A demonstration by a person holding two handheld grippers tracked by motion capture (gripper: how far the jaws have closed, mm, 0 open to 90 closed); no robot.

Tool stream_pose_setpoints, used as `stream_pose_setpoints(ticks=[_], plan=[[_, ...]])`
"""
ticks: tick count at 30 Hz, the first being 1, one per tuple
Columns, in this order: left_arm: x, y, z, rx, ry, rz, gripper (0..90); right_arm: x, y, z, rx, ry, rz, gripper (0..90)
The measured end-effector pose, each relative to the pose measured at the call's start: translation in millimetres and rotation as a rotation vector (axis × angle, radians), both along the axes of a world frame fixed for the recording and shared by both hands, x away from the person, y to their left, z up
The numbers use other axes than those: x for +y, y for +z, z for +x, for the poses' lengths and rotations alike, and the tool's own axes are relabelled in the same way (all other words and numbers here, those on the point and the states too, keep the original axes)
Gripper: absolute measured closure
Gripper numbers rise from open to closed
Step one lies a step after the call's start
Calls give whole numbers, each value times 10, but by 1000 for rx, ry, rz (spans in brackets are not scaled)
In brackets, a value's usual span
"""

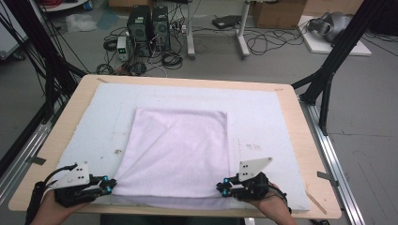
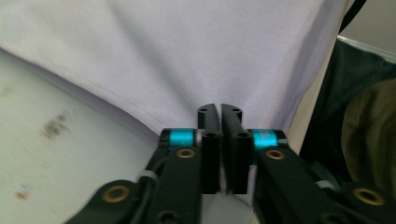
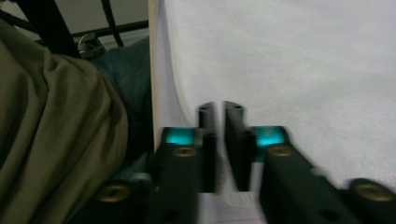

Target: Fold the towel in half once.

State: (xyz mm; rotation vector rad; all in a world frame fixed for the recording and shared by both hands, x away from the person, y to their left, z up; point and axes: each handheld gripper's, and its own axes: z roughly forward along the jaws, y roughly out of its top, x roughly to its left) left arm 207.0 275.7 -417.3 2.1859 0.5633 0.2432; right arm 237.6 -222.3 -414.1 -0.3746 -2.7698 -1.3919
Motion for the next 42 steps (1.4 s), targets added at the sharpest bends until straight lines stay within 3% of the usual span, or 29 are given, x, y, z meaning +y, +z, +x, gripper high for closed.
stream_pose_setpoints(ticks=[3, 8, 13, 16, 17, 19, 24, 27, 30, 31, 33, 35, 39, 42], plan=[[-47, -88, -10, 22, -17, 9, 682, 15, -115, -7, 24, -1, -8, 773], [-154, -118, -16, 27, -76, 36, 673, 82, -202, -25, 38, 31, -48, 697], [-159, -222, -21, 36, -76, 67, 716, 91, -297, -43, 29, 40, -87, 693], [-135, -219, -24, 30, -64, 66, 846, 56, -306, -43, 22, 41, -78, 863], [-132, -212, -19, 33, -60, 64, 858, 51, -300, -40, 31, 39, -74, 869], [-129, -183, -27, 18, -50, 62, 869, 47, -267, -40, 24, 36, -74, 874], [-70, -48, -81, -10, -33, 22, 873, -13, -64, -110, -9, 31, 13, 875], [-39, -24, -143, -8, -34, 9, 873, -30, 2, -186, -22, 39, 17, 875], [-61, -114, -173, 16, -59, 26, 866, -2, -95, -232, -1, 67, -33, 870], [-71, -142, -165, 28, -57, 29, 840, 6, -144, -224, 20, 70, -33, 831], [-85, -161, -138, 39, -50, 24, 730, 5, -192, -173, 81, 64, 20, 778], [-91, -146, -107, 30, -43, 19, 719, 14, -169, -139, 72, 50, 53, 770], [-63, -148, -37, 24, -20, 22, 770, 45, -171, -29, 60, 13, 27, 788], [-33, -227, -36, 39, -15, 39, 800, 10, -212, -4, 82, 7, 50, 784]])
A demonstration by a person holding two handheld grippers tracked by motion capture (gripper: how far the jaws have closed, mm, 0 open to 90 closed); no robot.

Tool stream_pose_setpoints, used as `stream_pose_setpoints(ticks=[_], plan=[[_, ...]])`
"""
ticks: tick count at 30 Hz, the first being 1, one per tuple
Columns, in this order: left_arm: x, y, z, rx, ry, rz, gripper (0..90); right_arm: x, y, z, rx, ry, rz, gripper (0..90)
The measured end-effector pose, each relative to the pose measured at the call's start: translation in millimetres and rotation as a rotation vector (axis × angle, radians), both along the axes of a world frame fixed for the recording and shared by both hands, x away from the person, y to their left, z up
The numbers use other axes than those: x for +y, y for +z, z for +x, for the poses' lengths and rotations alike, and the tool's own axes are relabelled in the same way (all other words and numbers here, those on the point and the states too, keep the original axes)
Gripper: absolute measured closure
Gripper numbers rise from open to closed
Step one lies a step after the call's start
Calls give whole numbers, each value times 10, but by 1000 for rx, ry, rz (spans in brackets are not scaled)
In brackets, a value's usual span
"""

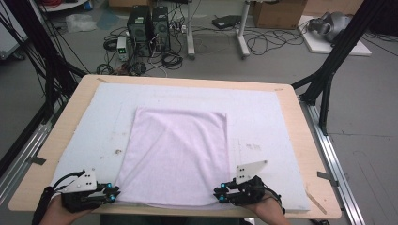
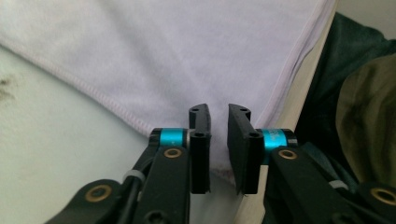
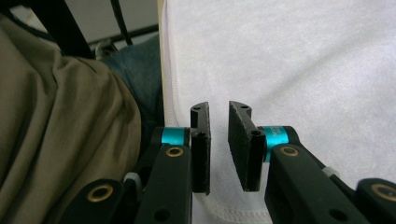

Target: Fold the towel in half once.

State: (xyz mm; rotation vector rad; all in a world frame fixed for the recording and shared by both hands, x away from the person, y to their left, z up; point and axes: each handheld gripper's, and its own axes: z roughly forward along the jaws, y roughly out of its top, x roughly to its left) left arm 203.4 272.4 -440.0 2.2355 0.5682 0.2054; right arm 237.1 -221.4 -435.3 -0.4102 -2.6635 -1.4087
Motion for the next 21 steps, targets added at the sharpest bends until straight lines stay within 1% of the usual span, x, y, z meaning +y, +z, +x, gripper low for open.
stream_pose_setpoints(ticks=[1, 2, 4, 6, 7, 9, 10, 11, 13, 15, 17, 21], plan=[[15, -18, -11, -2, 5, -12, 799, -15, -2, -7, 1, 0, 8, 781], [24, -26, -15, 0, 8, -22, 799, -27, 1, -14, -5, -11, 5, 779], [22, -25, -14, -2, 7, -20, 799, -31, -3, -11, -18, -22, -19, 771], [7, -18, -15, -2, 6, -12, 799, -19, -19, -5, -12, -19, -31, 774], [7, -16, -14, -7, 1, -7, 799, -9, -30, -10, -6, -9, -46, 778], [10, -20, -19, -3, 4, -12, 795, 16, -78, -30, -4, 14, -98, 797], [14, -22, -17, -3, 3, -13, 792, 24, -109, -52, 3, 28, -117, 803], [15, -23, -16, -2, 4, -18, 789, 15, -122, -76, -6, 29, -106, 813], [16, -18, -7, 3, 2, -19, 776, -7, -106, -93, 16, 56, -105, 826], [11, -4, 6, 1, 14, -25, 733, -14, -90, -104, 12, 57, -108, 799], [5, 11, 26, -6, 23, -34, 714, -35, -59, -73, 7, 29, -84, 756], [-20, 68, 94, -26, 37, -54, 679, -77, 3, 66, -17, -37, -57, 702]])
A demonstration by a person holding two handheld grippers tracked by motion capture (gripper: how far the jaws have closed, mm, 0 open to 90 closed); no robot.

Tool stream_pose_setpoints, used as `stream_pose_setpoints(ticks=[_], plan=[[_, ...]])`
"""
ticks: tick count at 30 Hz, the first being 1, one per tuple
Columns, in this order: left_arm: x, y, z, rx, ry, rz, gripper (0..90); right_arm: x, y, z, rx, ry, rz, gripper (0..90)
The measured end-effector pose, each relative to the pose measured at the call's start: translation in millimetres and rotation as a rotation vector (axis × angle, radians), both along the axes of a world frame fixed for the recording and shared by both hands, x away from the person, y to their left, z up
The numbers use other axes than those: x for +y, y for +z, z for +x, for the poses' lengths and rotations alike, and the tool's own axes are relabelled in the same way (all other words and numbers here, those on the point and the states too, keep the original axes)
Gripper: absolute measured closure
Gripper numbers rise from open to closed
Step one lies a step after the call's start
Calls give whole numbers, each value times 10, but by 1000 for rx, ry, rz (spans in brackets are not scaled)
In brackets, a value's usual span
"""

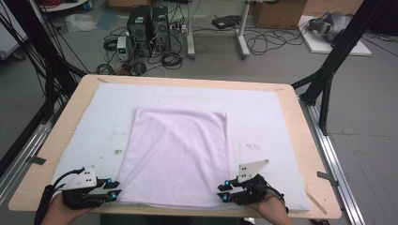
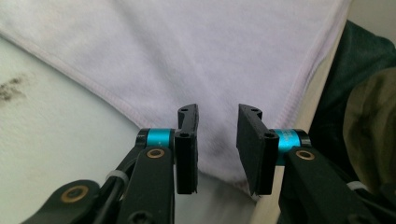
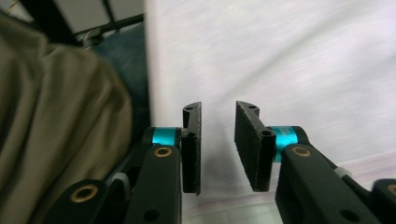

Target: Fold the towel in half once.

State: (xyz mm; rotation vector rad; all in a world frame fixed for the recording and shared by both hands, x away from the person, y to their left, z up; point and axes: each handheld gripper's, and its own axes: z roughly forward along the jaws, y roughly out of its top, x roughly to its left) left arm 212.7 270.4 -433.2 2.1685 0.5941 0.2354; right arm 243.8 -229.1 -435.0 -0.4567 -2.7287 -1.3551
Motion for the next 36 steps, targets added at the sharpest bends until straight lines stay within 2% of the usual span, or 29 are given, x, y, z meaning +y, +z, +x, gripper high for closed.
stream_pose_setpoints(ticks=[7, 9, 14, 15, 25, 31, 36], plan=[[-37, 109, 213, -28, 41, -62, 624, -72, 117, 293, -58, -117, 33, 612], [-59, 130, 287, -36, 55, -73, 605, -80, 134, 378, -53, -141, 47, 585], [-126, 178, 461, -52, 84, -96, 562, -63, 155, 564, -70, -185, 63, 541], [-142, 190, 489, -53, 90, -97, 548, -52, 160, 610, -87, -190, 65, 525], [-231, 240, 773, -70, 124, -137, 488, -17, 186, 866, -108, -241, 93, 436], [-263, 242, 882, -76, 140, -153, 454, 6, 228, 991, -128, -242, 104, 409], [-284, 215, 965, -77, 149, -136, 452, 36, 235, 1063, -132, -237, 86, 399]])
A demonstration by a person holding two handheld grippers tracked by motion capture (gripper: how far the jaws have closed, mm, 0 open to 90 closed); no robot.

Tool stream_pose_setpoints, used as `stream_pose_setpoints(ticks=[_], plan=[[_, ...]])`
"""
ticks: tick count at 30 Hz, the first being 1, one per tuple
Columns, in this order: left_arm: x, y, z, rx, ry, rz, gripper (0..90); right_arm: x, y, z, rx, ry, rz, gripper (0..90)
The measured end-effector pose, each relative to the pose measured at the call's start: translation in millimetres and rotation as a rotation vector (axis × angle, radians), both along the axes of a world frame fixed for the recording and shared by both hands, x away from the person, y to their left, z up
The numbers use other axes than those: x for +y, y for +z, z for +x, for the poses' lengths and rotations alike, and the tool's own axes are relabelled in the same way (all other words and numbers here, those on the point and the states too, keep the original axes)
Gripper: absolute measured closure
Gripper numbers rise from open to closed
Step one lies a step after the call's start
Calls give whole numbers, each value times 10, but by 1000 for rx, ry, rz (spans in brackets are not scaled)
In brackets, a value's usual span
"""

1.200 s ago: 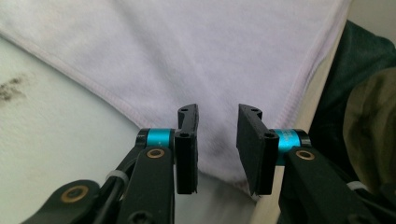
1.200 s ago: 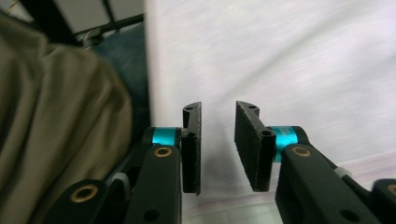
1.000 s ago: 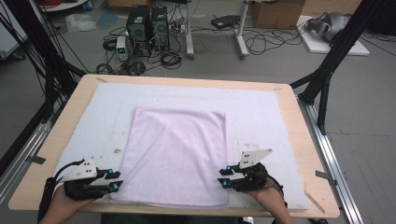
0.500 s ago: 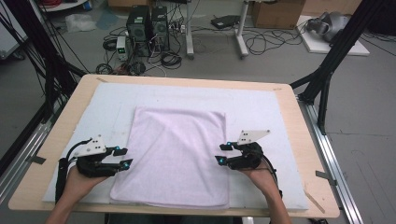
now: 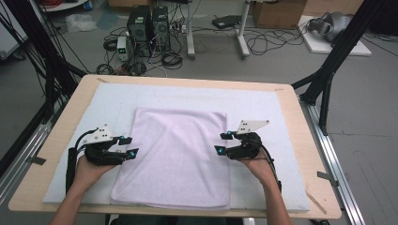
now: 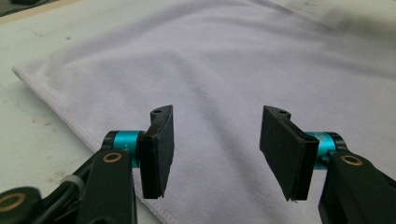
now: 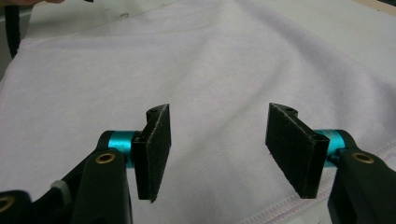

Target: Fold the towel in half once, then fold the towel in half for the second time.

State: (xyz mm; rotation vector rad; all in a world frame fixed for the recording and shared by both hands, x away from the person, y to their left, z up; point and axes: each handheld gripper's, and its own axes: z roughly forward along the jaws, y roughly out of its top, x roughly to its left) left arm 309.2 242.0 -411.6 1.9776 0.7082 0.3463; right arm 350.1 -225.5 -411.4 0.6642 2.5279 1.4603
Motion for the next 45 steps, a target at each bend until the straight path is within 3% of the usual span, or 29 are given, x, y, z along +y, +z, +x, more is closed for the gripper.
stream_pose_setpoints(ticks=[3, 11, 22, 29, 31, 33, 35, 36, 41, 45], plan=[[2, -29, -6, 6, 4, -10, 446, 11, -13, 19, 2, -5, -2, 383], [-43, -33, 57, 13, -12, 15, 448, -8, -18, 53, 2, -4, 1, 381], [-31, 153, 580, 1, 25, 9, 454, 28, 89, 495, 41, -14, -36, 380], [29, 177, 952, 53, 56, 21, 450, 60, 188, 794, 56, -27, -69, 377], [29, 187, 1041, 71, 62, 34, 453, 71, 205, 851, 28, -35, -73, 387], [34, 200, 1127, 86, 67, 32, 460, 77, 226, 940, 62, -39, -91, 377], [33, 217, 1220, 104, 76, 42, 469, 75, 269, 1000, 34, -47, -96, 388], [28, 224, 1259, 108, 83, 52, 466, 73, 289, 1042, 48, -49, -91, 382], [46, 167, 1389, 101, 121, 64, 480, 62, 279, 1168, 60, -64, -92, 371], [87, 64, 1470, 117, 160, 79, 489, 41, 166, 1223, 80, -75, -134, 362]])
